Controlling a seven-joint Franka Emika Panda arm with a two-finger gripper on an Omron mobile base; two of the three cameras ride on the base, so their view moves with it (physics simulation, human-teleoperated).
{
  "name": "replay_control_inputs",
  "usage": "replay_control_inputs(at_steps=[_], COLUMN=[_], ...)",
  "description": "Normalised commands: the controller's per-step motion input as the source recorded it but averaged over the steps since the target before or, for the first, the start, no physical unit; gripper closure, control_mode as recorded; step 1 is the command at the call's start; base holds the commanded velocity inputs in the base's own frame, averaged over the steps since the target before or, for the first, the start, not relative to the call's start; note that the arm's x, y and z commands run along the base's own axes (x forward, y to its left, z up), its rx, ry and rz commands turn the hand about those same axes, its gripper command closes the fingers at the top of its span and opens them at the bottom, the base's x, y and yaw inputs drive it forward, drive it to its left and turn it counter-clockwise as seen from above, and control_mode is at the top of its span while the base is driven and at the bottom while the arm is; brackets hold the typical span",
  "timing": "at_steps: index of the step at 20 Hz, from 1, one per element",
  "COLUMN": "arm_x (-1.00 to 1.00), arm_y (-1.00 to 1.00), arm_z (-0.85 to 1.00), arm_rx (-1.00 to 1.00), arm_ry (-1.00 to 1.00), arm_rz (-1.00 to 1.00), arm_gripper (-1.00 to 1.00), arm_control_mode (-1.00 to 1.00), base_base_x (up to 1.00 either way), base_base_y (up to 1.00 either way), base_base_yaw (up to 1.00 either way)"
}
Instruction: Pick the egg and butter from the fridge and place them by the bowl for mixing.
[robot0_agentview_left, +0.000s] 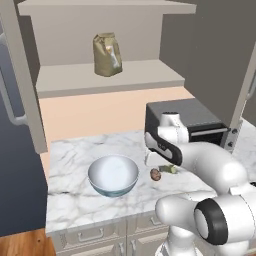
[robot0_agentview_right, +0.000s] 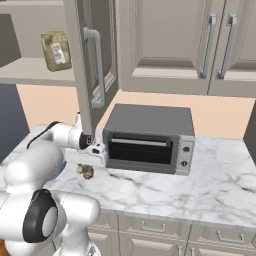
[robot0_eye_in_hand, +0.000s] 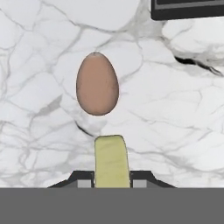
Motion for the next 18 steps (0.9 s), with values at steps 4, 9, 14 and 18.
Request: replay_control_inputs(at_steps=[4,9,14,18], arm_x=[0.04,0.06,0.10,0.01], arm_y=[-0.32,-0.29,-0.04,0.00], arm_z=[-0.44,-0.25,-0.25,-0.28], arm_rx=[0.00,0.00,0.00,0.00], arm_ry=[-0.01,-0.01,0.00,0.00], arm_rz=[0.00,0.00,0.00,0.00], arm_gripper=[1.00,1.00,1.00,1.00], arm_control_mode=[-1.00,-1.00,-1.00,-1.00], base_base_x=[0.00,0.00,0.00,0.00], base_base_y=[0.00,0.00,0.00,0.00], base_base_yaw=[0.00,0.00,0.00,0.00])
